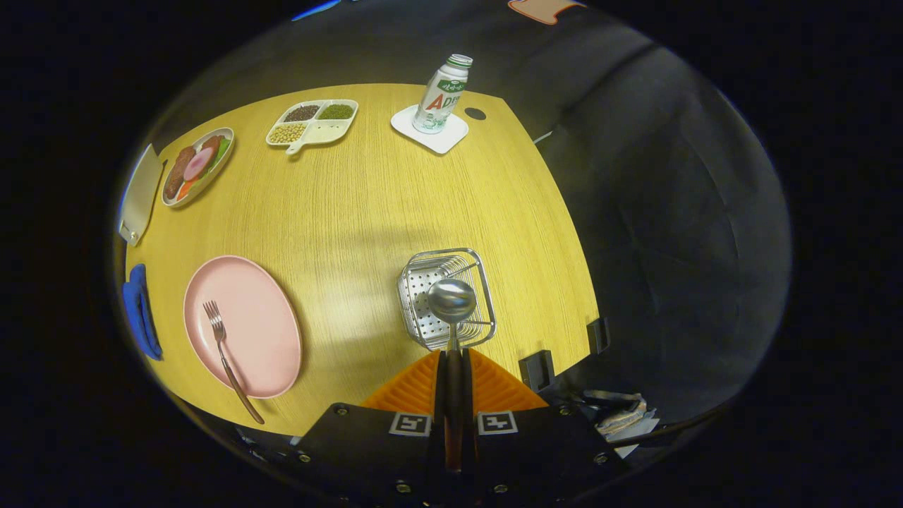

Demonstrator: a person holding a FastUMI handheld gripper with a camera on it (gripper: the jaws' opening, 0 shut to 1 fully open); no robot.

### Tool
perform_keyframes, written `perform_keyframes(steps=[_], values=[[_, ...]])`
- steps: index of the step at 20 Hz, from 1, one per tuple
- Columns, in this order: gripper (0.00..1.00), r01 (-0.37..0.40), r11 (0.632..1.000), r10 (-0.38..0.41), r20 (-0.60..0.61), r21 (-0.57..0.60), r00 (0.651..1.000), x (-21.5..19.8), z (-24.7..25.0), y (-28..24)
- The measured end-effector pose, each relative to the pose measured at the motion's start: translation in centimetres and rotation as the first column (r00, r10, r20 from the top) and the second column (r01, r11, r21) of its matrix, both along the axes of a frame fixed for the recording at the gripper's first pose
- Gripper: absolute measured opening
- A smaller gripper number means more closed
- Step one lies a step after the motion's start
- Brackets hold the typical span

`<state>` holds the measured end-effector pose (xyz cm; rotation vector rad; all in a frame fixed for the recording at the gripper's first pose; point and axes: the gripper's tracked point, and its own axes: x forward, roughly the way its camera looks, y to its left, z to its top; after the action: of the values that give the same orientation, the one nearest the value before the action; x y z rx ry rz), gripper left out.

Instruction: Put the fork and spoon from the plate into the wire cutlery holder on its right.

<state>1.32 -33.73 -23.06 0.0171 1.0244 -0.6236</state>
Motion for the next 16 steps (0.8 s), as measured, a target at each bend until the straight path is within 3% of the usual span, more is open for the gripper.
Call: perform_keyframes(steps=[11, 16], values=[[0.21, -0.055, 0.996, 0.057, 0.02, -0.07, 0.998, 1.4, 2.9, 0.3], [0.21, -0.14, 0.988, 0.141, 0.022, -0.072, 0.99, 3.3, 2.7, 5.3]])
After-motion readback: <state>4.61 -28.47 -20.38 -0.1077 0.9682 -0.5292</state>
